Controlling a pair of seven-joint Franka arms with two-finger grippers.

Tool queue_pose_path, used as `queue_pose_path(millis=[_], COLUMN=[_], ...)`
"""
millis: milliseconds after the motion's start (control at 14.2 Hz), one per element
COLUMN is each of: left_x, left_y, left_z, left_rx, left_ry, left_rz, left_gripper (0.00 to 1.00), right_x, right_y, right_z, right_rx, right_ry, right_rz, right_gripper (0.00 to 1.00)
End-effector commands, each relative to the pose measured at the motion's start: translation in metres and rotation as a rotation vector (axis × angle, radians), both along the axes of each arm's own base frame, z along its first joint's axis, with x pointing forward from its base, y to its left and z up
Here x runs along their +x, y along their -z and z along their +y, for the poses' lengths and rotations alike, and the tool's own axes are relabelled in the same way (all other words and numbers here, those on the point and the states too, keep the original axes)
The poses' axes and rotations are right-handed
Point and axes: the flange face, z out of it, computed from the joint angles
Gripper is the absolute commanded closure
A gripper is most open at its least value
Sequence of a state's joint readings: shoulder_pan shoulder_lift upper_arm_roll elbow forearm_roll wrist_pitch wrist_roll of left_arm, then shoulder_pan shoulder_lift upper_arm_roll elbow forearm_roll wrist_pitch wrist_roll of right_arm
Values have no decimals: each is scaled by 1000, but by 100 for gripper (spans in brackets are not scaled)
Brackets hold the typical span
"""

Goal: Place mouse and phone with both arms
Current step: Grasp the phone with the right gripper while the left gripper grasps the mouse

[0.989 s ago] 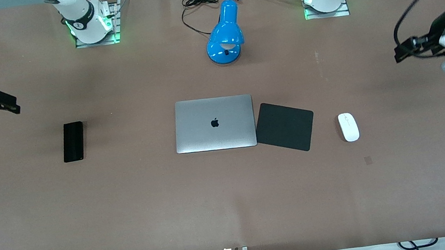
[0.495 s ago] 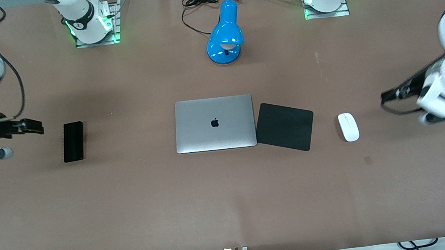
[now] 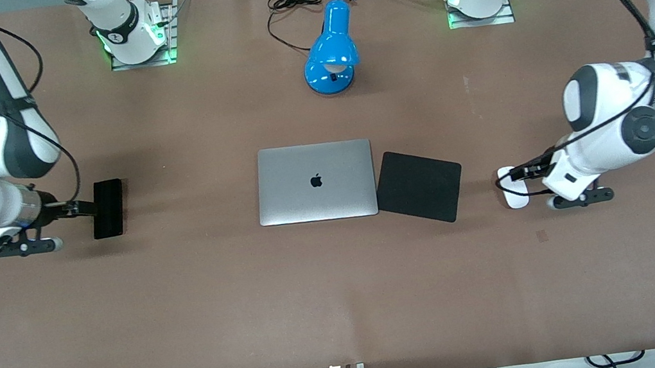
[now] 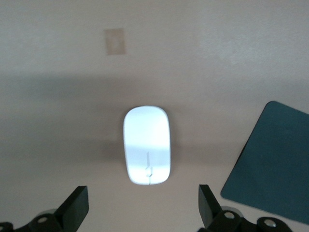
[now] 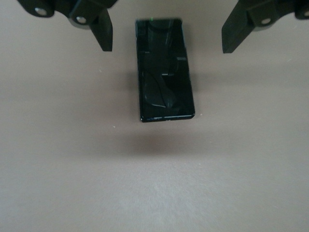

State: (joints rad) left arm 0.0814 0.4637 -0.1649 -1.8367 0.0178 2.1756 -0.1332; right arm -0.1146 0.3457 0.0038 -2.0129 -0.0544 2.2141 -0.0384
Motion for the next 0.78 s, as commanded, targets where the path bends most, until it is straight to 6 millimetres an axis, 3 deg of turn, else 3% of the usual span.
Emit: queue_pose_path(millis=[0, 141, 283, 707], left_x=[-6, -7, -7, -10], left_y=[26, 43, 53, 79], left_z=[1, -1, -2, -4], left_rx=[-4, -4, 73, 71], left_ry=[8, 16, 107, 111], left_rz=[-23, -19, -28, -32], left_gripper=[0, 0, 0, 0], right_x=[-12, -14, -16, -21], right_y=[32, 54, 64, 87], right_z=[-1, -6, -7, -4], right_rx=[0, 2, 6, 13], right_ry=[17, 58, 64, 62], right_rz=[-10, 4, 20, 55], right_gripper=[0, 0, 0, 0])
